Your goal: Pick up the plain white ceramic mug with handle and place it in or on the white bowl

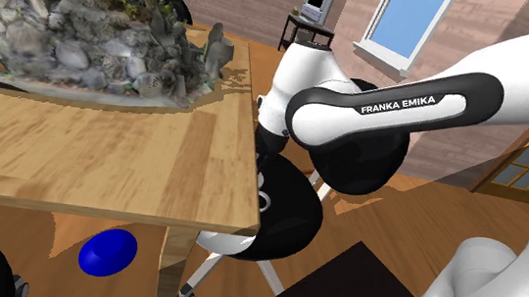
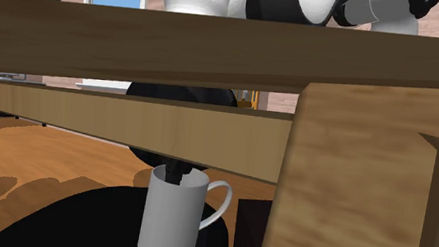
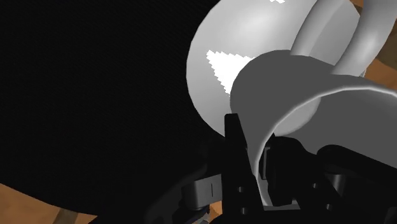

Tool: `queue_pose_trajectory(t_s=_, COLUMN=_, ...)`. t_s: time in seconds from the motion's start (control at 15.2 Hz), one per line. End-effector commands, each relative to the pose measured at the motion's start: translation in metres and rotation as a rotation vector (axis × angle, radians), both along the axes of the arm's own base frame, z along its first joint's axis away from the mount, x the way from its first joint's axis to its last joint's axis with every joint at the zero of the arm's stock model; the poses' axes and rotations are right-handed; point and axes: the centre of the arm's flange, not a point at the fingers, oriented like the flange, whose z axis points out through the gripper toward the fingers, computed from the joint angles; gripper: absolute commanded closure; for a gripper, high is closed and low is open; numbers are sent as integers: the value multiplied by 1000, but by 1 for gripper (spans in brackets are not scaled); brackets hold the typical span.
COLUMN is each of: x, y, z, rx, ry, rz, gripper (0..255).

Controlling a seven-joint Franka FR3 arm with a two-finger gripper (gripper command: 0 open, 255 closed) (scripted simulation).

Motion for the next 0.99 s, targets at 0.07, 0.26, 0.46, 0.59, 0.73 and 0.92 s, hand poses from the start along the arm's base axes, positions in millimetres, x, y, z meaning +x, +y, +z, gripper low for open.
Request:
queue_pose_trajectory(t_s=0.07, x=5, y=18, z=-68, rx=-32, ry=108, rz=23, gripper=255)
queue_pose_trajectory(t_s=0.26, x=15, y=10, z=-81, rx=-32, ry=109, rz=22, gripper=0)
queue_pose_trajectory(t_s=0.46, x=11, y=10, z=-75, rx=-31, ry=109, rz=24, gripper=0)
queue_pose_trajectory(t_s=0.59, x=5, y=18, z=-55, rx=-32, ry=108, rz=23, gripper=0)
queue_pose_trajectory(t_s=0.73, x=6, y=18, z=-28, rx=-32, ry=108, rz=23, gripper=0)
queue_pose_trajectory(t_s=0.92, x=6, y=18, z=-18, rx=-32, ry=108, rz=23, gripper=0)
